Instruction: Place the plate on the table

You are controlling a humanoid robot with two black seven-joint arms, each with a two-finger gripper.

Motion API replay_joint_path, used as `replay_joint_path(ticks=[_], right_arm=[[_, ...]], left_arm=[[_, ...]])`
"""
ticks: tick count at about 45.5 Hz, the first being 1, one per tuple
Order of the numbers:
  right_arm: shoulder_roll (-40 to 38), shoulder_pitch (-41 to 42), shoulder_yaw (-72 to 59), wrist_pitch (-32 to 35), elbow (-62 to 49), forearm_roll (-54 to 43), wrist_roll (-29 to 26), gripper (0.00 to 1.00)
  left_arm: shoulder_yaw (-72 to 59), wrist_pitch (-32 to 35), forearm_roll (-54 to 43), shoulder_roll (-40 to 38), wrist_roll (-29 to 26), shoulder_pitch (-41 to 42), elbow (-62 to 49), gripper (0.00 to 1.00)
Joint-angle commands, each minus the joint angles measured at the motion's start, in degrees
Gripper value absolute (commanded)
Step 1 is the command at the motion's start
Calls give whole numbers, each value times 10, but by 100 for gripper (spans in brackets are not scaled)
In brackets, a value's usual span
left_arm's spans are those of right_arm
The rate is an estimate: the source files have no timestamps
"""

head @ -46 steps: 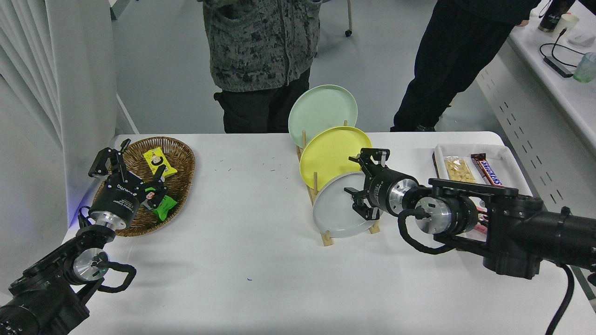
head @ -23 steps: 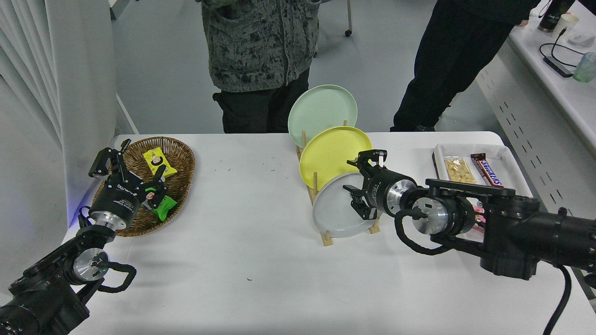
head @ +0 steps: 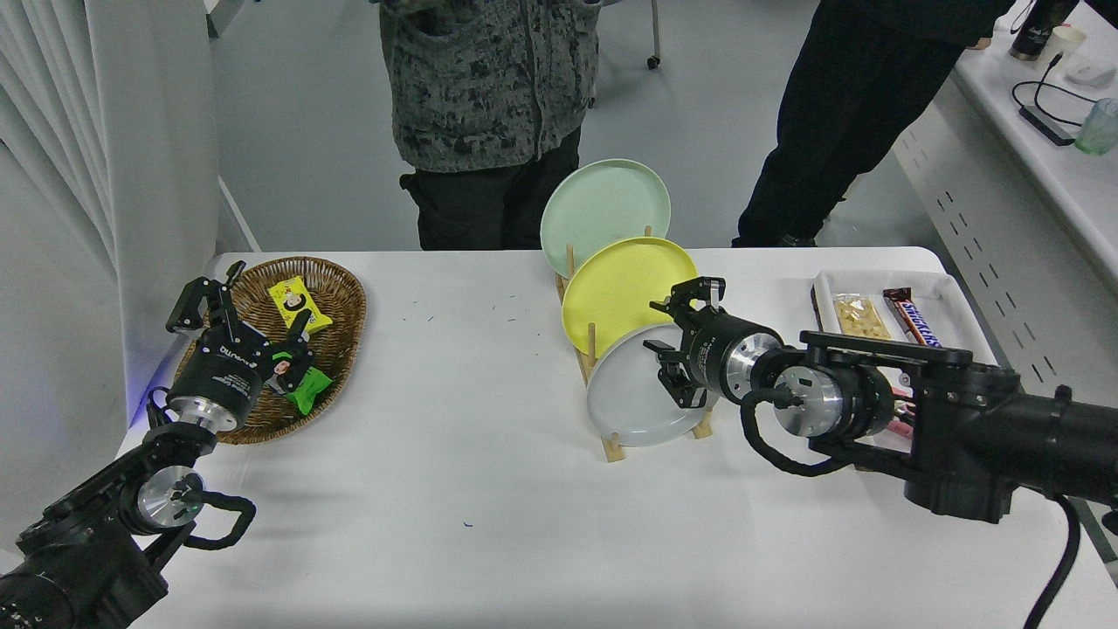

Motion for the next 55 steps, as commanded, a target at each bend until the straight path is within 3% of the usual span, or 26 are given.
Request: replay_joint_path(ticks=[1, 55], right_arm=[[-2, 1, 1, -5, 5, 1, 0, 38], [-14, 2, 6, -6, 5, 3, -1, 14]], left_arm=[[0, 0, 0, 0, -1, 0, 0, 98], [0, 0, 0, 0, -1, 0, 0, 98]])
